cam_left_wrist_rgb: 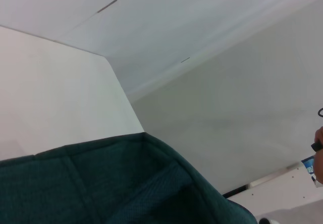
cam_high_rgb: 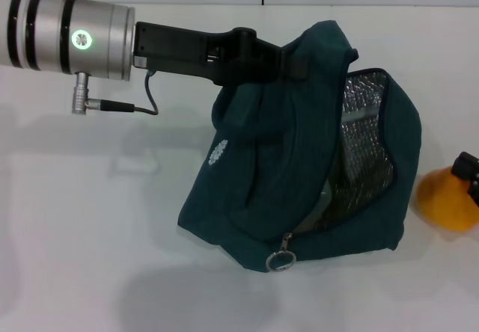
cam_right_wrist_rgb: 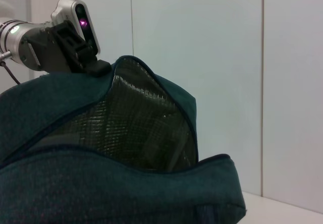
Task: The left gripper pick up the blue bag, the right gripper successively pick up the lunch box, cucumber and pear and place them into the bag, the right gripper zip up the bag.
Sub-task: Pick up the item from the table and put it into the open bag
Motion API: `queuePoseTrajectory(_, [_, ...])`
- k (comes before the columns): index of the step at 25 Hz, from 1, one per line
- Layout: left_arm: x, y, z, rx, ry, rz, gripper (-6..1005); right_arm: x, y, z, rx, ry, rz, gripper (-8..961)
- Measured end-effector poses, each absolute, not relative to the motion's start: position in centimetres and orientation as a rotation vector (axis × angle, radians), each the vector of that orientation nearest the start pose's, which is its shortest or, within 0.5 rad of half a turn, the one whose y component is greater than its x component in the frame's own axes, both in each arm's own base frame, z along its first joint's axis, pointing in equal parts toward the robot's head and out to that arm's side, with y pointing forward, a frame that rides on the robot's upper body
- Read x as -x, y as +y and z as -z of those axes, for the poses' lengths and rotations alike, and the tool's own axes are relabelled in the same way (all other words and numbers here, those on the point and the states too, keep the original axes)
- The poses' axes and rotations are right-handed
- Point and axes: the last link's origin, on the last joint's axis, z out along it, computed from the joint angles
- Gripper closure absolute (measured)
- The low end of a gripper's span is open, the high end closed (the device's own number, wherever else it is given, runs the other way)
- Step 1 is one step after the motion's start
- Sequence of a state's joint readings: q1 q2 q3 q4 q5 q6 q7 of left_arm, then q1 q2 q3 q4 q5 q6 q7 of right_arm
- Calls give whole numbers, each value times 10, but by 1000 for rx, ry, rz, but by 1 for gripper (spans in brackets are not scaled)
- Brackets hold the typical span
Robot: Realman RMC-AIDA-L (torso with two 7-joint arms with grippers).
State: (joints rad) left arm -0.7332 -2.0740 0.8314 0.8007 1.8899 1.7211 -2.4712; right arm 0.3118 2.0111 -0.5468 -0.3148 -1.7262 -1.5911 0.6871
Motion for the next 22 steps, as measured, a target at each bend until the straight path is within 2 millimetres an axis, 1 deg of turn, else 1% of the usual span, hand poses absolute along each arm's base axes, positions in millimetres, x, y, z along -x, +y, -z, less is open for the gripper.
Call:
queuePoseTrajectory(9, [151, 360, -12, 2768, -1724, 828, 932, -334, 260, -16, 2275, 337, -868, 927])
queuePoseTrajectory(12, [152, 359, -12, 2768, -1726, 828, 932, -330, 256, -22, 2254, 332, -938, 927])
queuePoseTrajectory(15, [152, 359, -12, 2769, -1727, 830, 932, -321, 249, -33, 2240, 315, -1064, 927])
queuePoseTrajectory(18, [151, 359, -11, 2770, -1728, 830, 932, -311, 244, -45, 2219, 253, -1180, 928])
queuePoseTrajectory(22, [151, 358, -10, 2773, -1731, 828, 932, -301, 240, -59, 2188, 184, -1289, 928])
